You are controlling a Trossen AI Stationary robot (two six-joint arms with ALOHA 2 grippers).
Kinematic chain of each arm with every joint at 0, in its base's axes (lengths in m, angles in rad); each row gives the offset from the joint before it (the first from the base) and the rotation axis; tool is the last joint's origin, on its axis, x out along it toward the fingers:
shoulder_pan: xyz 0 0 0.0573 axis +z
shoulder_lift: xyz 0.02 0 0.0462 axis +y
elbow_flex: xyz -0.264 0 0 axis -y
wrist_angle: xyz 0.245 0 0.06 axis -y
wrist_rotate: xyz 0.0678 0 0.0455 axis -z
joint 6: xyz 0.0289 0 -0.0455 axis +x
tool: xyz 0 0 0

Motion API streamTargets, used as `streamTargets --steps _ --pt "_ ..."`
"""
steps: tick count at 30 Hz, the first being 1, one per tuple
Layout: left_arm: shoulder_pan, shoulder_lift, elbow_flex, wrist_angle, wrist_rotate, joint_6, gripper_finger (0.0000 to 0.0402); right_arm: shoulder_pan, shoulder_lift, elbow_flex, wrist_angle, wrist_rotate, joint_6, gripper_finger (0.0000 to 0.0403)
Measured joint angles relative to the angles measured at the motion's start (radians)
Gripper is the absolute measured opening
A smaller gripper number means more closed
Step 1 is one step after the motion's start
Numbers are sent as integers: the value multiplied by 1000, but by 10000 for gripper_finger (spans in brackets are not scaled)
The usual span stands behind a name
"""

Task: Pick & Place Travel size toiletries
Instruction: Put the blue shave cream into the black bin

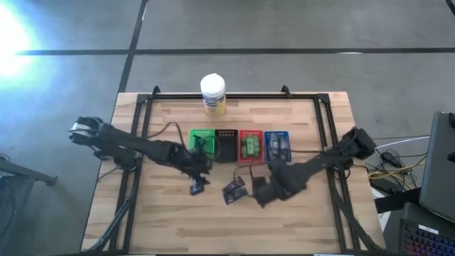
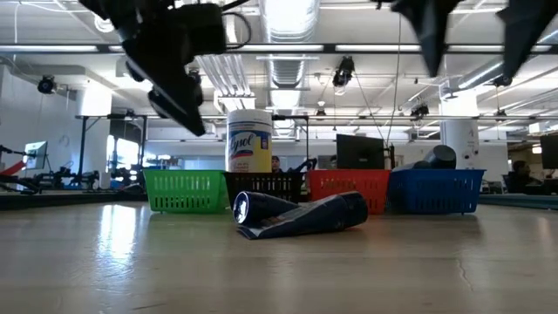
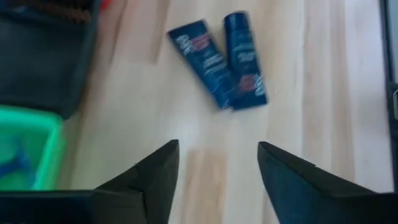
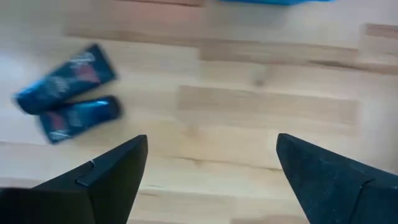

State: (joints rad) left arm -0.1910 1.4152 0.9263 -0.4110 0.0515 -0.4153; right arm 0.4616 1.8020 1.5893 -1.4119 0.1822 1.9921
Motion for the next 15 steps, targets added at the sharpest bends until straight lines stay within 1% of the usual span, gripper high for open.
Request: streamTargets --steps 4,8,12,15 --pt "-24 99 101 2 -11 -1 260 60 -26 -31 -83 2 55 350" --pt "-45 176 167 3 -48 52 292 108 -94 -131 -84 5 54 342" --pt "-71 223 175 29 -138 70 296 158 -161 -252 -85 8 62 333" --pt "-75 259 169 60 -157 55 291 189 -209 -333 -84 36 82 327"
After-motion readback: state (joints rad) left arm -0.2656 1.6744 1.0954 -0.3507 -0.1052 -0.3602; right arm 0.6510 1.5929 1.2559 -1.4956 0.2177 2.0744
